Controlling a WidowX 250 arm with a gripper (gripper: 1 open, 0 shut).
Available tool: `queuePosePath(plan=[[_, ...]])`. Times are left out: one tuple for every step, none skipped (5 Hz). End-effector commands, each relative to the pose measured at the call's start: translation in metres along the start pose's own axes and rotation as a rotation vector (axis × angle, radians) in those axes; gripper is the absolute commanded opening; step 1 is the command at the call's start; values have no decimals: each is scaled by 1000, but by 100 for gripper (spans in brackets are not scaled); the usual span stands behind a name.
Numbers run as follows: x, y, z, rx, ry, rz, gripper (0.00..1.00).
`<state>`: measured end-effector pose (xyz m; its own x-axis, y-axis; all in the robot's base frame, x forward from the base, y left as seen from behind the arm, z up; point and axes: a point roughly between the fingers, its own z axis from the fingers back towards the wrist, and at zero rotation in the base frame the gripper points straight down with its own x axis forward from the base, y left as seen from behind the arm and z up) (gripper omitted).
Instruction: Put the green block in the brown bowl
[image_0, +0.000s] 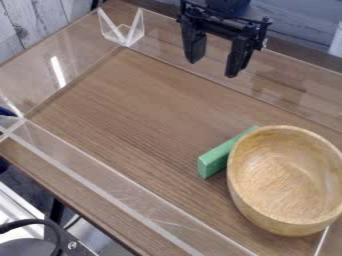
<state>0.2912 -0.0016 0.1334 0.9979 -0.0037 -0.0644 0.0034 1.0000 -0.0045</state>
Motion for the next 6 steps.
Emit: queuePosePath(plan=[[-7, -2, -11, 7, 27, -80, 100], [-22, -7, -27, 11, 51, -211, 100], [-31, -12, -42, 7, 49, -295, 100], [-36, -18, -54, 2, 45, -354, 100], [-34, -24, -63, 2, 38, -389, 100], [-31, -27, -72, 1, 28, -413, 100]])
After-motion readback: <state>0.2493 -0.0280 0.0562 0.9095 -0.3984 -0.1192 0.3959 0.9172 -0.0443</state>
